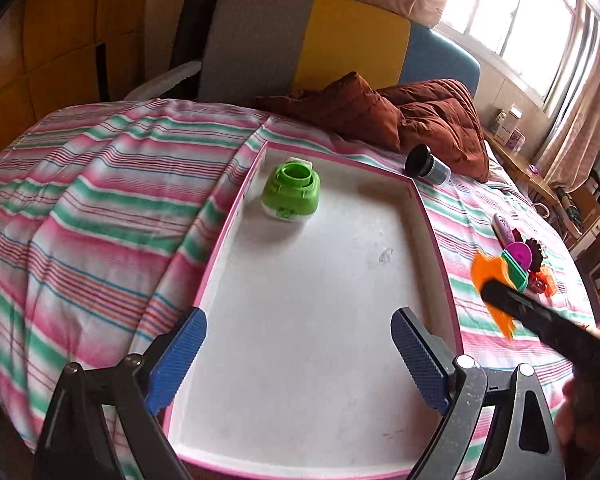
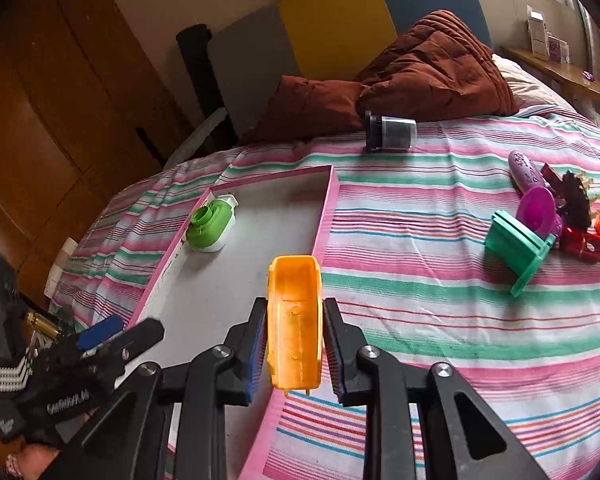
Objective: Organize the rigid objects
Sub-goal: 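Lower the orange piece into the tray beside the green toy, open right gripper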
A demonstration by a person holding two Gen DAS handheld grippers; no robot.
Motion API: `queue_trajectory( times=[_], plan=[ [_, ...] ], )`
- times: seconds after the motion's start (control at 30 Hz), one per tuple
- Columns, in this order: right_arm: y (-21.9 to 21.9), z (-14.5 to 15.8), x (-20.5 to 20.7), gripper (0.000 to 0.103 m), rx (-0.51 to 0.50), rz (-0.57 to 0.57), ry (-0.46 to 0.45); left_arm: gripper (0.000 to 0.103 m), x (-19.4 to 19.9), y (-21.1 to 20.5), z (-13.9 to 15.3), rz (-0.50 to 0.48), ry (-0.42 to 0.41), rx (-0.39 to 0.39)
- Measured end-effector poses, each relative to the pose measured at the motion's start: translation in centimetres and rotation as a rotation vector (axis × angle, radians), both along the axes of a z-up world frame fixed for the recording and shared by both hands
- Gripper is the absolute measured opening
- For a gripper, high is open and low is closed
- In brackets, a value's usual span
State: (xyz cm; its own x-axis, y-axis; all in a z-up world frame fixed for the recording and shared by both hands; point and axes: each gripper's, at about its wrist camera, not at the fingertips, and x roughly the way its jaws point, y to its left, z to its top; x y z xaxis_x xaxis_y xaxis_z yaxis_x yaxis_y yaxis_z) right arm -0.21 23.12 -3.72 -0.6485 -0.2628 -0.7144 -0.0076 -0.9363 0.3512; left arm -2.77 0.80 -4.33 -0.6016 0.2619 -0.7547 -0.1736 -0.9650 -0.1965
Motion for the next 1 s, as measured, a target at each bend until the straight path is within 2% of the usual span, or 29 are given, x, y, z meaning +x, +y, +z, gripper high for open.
queue_trajectory(
  times=[0.37, 0.67, 0.97, 1.0],
  plan=[
    [-3.8, 0.1, -7.4, 0.026, 0.065, 0.091, -0.015, 0.094, 1.9, -2.0, 0.1, 0.029, 0.007, 0.008],
    [-5.6, -1.4, -12.9, 0.026, 0.133, 0.092, -0.066, 0.095, 2.6, -3.9, 0.8, 0.071, 0.029, 0.034],
    [-6.2, -3.0, -16.0, 0.026, 0.078, 0.032, -0.115, 0.096, 2.6, -5.5, 0.9, 0.118, 0.012, 0.064],
    [-6.1, -3.2, -16.2, 0.029, 0.067, 0.024, -0.121, 0.096, 2.6, -5.6, 0.9, 0.119, 0.010, 0.067]
  ],
)
